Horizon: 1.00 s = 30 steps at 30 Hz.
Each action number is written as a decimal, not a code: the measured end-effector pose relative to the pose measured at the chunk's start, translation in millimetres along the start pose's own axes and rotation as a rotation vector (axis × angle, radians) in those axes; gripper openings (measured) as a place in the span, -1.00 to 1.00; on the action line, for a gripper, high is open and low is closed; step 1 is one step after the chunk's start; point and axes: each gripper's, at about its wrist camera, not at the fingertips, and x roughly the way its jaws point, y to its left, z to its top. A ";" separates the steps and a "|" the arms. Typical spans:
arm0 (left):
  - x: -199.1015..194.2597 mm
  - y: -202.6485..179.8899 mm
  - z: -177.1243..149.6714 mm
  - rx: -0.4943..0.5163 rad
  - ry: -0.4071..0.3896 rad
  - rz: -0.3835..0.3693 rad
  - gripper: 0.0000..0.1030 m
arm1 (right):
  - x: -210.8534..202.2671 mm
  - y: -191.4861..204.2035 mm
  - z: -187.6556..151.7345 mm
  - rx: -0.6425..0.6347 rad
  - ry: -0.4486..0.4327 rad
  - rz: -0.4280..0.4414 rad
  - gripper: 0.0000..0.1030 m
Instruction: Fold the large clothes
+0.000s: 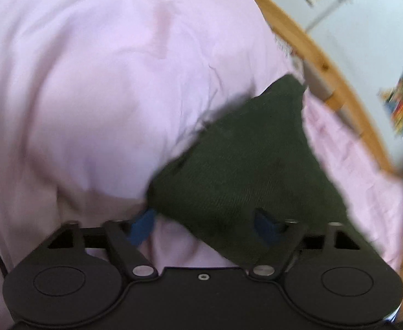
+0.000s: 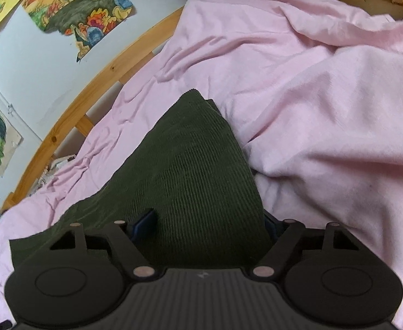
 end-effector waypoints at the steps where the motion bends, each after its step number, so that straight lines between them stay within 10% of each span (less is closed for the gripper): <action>1: -4.3 1.9 -5.5 -0.021 -0.003 -0.030 0.80 | 1.1 -1.0 0.5 0.002 -0.001 0.006 0.63; 7: 28.1 -18.5 -23.7 0.036 0.109 -0.130 0.93 | 20.1 -3.1 9.5 -0.034 -0.051 0.055 0.69; 11: 57.0 -20.2 -14.4 -0.073 0.055 -0.034 0.77 | 23.3 2.1 10.6 -0.052 -0.037 0.081 0.13; 15: 60.2 -29.4 -9.8 -0.036 -0.012 0.046 -0.73 | 9.3 11.5 14.1 -0.084 -0.081 0.119 -0.45; 23: -9.8 -56.3 -5.6 0.051 -0.160 -0.089 -0.84 | -60.1 43.4 14.8 -0.238 -0.109 0.138 -0.66; 30: -31.1 -27.6 -29.7 0.048 -0.103 -0.020 -0.84 | -50.4 17.1 3.6 -0.188 0.016 0.034 -0.58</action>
